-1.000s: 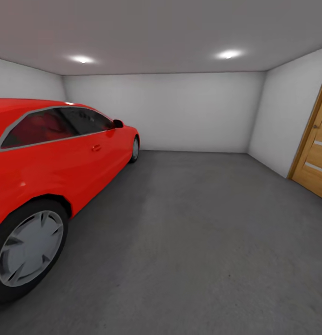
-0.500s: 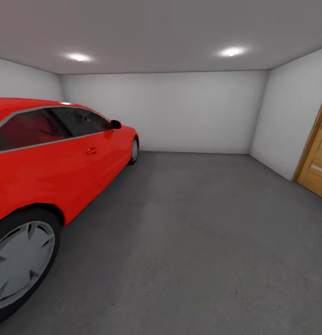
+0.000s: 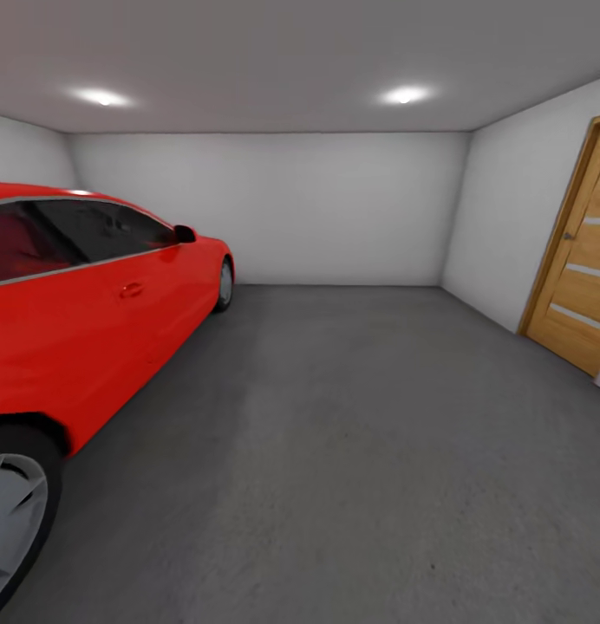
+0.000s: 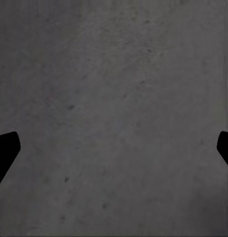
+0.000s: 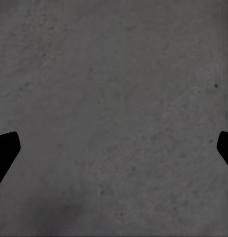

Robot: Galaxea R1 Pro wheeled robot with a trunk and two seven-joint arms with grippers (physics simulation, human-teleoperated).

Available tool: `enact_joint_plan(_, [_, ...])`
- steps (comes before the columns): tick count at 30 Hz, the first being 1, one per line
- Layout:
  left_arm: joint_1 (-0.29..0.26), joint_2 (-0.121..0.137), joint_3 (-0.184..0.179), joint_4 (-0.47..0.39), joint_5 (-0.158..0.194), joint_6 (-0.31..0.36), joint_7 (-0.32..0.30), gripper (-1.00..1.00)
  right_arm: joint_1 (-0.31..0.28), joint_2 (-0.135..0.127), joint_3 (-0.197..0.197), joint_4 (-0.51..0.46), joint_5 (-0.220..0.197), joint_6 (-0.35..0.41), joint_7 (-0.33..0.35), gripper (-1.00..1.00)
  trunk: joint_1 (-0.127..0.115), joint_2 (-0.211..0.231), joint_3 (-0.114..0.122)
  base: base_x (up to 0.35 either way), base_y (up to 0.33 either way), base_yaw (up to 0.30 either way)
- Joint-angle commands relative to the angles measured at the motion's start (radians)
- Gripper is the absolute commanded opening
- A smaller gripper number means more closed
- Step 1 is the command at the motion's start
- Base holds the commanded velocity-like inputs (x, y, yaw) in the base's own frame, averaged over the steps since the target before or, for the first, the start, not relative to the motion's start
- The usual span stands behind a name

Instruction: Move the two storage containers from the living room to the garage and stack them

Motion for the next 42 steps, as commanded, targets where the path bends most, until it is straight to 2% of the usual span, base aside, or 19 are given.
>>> enact_joint_plan(1, [0.0,0.0,0.002,-0.001,0.004,-0.001,-0.006,1.0,-0.001,0.001,-0.005,0.001,0.0,-0.002,0.008,1.0,0.001,0.0,-0.001,0.345,0.0,-0.253])
enact_joint_plan(24, [0.0,0.0,0.002,-0.001,0.004,-0.001,-0.006,1.0,-0.001,0.001,-0.005,0.001,0.0,-0.002,0.008,1.0,0.001,0.0,-0.001,0.345,0.0,-0.258])
enact_joint_plan(42, [0.0,0.0,0.002,-0.001,0.004,-0.001,-0.006,1.0,-0.001,0.001,-0.005,0.001,0.0,-0.002,0.008,1.0,0.001,0.0,-0.001,0.345,0.0,-0.03])
